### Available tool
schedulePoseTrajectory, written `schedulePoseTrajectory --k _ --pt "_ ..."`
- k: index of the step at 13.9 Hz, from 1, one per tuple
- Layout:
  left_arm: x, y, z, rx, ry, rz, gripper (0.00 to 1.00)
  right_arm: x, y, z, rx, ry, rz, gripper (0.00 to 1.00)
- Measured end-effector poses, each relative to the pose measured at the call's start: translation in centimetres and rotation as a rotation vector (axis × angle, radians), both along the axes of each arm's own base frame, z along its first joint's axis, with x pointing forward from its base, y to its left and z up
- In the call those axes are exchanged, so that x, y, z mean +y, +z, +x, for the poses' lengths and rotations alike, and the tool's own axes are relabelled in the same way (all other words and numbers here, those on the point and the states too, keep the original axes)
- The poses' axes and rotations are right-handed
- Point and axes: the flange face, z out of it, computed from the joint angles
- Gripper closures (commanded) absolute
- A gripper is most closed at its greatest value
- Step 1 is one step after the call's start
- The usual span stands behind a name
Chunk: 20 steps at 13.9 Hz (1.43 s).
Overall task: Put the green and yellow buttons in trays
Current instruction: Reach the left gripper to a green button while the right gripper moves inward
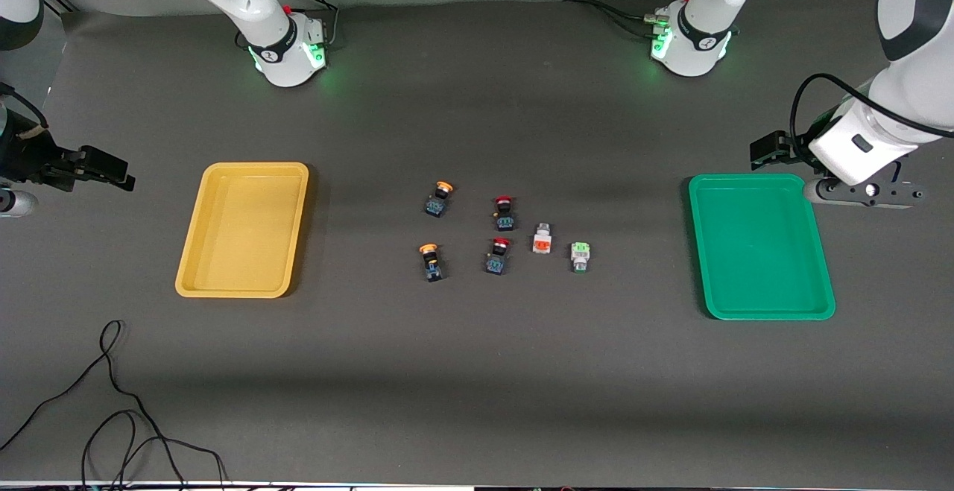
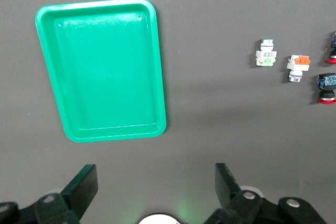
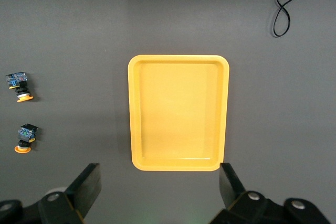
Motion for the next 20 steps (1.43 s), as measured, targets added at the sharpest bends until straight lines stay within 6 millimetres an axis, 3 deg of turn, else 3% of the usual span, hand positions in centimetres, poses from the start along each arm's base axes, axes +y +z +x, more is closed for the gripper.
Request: schedulePoseTrajectory --k 8,10,12,14,17,20 --pt "-0.2 -0.3 0.1 0.005 0.003 0.0 0.0 0.1 0.1 0.0 -0.001 0.032 0.002 0.0" --pt "-2.0 -0.9 0.2 0.009 0.036 0.006 0.0 0.4 0.1 0.0 0.0 0.053 0.003 0.0" --pt "-6.1 -2.5 0.8 -0.011 0.03 0.006 0.0 2.1 -0.1 0.0 0.006 0.085 0.004 0.0" --pt "-11.0 -5.6 1.6 -0.03 0.032 0.005 0.0 4.7 -0.6 -0.2 0.021 0.11 0.003 0.0" --pt "-17.6 -13.0 2.6 -0.032 0.024 0.0 0.01 9.8 -2.2 -0.6 0.038 0.085 0.0 0.0" --pt "-20.8 -21.3 3.4 -0.028 0.003 -0.007 0.01 18.6 -4.8 -1.8 0.012 0.003 -0.003 0.0"
